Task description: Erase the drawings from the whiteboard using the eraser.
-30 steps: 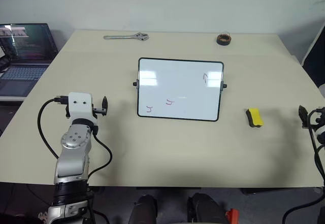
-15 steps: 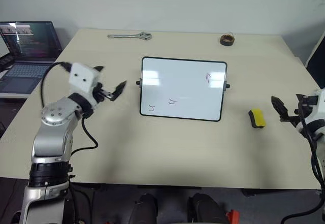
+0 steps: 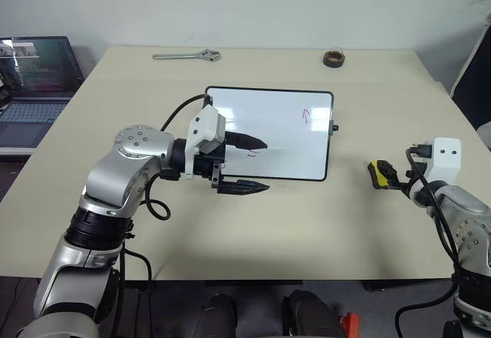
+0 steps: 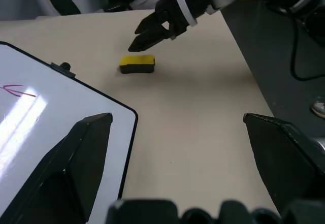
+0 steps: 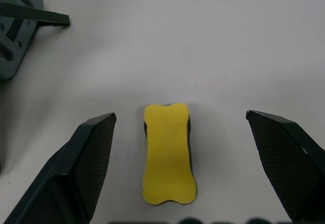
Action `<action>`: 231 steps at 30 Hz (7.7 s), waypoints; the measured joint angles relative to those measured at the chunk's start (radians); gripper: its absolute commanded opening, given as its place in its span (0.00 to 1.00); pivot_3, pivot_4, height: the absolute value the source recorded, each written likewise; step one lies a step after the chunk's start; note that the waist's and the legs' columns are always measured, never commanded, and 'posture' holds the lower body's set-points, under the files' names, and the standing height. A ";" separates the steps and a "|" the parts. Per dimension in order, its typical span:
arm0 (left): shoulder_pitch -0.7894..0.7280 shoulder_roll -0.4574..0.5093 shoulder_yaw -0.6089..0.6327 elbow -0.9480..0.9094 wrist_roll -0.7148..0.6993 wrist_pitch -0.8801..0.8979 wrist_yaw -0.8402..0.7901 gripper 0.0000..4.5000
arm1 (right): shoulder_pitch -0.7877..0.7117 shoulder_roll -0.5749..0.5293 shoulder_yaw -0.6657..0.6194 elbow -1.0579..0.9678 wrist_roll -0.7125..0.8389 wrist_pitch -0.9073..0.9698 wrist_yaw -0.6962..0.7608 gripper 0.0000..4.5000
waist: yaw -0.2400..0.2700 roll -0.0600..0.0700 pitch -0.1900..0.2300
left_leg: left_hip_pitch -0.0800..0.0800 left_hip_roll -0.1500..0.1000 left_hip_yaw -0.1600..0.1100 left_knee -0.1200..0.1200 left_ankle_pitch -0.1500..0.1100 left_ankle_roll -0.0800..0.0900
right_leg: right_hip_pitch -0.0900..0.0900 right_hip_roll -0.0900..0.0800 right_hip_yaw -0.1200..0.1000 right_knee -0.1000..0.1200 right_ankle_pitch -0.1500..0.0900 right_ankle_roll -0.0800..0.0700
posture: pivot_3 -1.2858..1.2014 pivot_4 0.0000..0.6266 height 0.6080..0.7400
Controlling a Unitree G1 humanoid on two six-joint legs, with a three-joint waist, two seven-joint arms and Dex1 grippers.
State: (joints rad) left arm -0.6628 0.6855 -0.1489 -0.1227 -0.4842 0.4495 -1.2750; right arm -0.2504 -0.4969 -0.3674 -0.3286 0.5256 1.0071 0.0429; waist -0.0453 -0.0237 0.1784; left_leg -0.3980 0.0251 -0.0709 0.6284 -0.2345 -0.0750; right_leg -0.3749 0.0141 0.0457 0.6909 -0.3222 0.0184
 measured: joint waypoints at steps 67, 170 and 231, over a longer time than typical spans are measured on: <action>0.048 0.018 0.089 0.054 0.075 0.075 0.260 1.00 | -0.432 0.097 0.532 0.160 -0.400 -0.313 0.162 0.19 | -0.006 0.001 0.001 | -0.002 0.001 0.000 0.001 0.000 0.000 | -0.005 -0.001 0.000 0.006 0.000 -0.001 | 0.52 0.24 1.00; 0.570 0.082 0.291 -0.065 0.070 -0.052 0.322 1.00 | -0.522 0.222 0.911 0.607 -0.819 -0.825 0.627 0.18 | 0.003 -0.001 0.002 | 0.006 0.004 -0.006 0.002 0.001 -0.001 | 0.002 -0.002 -0.002 0.008 0.000 -0.009 | 0.52 0.24 1.00; 0.553 0.064 0.285 -0.052 0.068 -0.067 0.369 1.00 | -0.414 0.211 0.738 0.507 -0.856 -0.831 0.502 0.15 | 0.012 -0.001 0.002 | 0.005 0.005 -0.007 0.000 0.004 0.000 | 0.000 0.000 -0.003 0.008 0.002 -0.011 | 0.52 0.24 1.00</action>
State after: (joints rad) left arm -0.1094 0.7491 0.1364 -0.1747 -0.4159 0.3828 -0.9058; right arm -0.6640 -0.2860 0.3708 0.1783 -0.3302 0.1760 0.5446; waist -0.0330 -0.0247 0.1809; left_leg -0.3934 0.0297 -0.0782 0.6283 -0.2303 -0.0753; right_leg -0.3748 0.0141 0.0430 0.6984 -0.3204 0.0078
